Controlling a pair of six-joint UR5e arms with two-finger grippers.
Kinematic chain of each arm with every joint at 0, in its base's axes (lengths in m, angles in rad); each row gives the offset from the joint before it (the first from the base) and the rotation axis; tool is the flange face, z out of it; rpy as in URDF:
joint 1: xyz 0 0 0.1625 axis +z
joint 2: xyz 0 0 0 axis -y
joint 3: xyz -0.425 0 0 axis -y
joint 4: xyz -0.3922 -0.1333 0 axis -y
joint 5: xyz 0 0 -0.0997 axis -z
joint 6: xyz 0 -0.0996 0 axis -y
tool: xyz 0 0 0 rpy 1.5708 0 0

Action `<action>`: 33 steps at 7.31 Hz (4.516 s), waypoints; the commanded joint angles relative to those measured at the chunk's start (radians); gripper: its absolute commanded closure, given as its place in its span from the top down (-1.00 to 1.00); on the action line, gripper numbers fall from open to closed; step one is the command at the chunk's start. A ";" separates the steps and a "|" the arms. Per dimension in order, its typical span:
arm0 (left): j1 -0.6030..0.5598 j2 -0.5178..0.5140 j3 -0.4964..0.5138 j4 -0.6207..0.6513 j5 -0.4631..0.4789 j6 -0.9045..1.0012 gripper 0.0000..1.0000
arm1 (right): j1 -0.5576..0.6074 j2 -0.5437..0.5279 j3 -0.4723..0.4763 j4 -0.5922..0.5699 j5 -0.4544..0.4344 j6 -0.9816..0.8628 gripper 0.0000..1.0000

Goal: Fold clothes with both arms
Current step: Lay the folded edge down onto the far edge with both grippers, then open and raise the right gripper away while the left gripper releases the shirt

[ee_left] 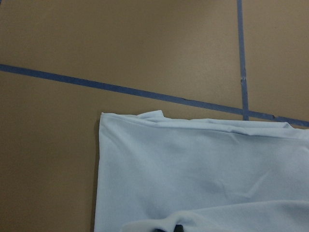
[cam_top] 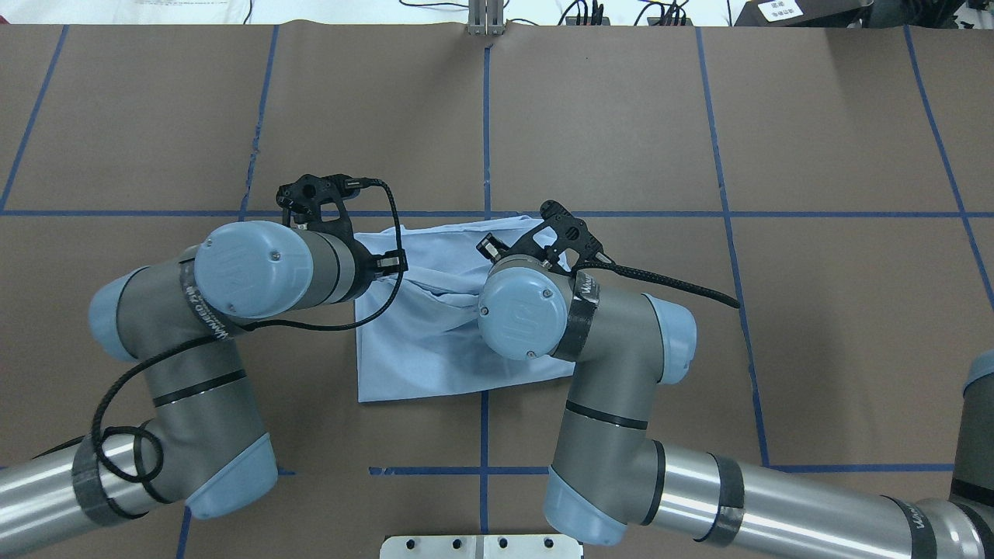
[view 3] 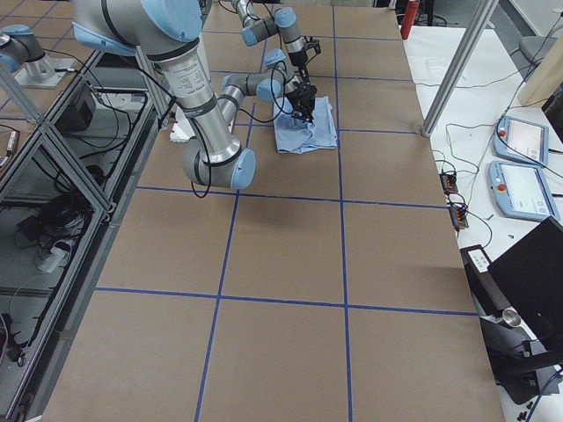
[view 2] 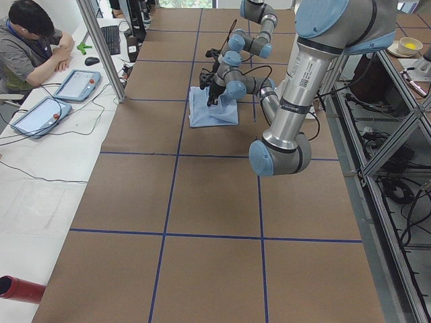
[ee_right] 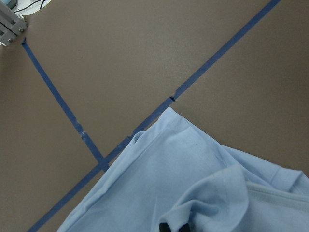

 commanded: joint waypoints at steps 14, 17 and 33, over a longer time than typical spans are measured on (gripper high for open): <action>-0.113 -0.008 0.081 -0.115 -0.083 0.235 1.00 | 0.030 0.020 -0.038 0.049 0.121 -0.483 1.00; -0.113 -0.005 0.077 -0.115 -0.083 0.232 1.00 | 0.032 0.038 -0.151 0.046 0.082 -0.575 1.00; -0.128 -0.172 0.439 -0.348 -0.071 -0.032 -0.09 | 0.327 0.069 -0.188 0.055 0.375 -0.798 1.00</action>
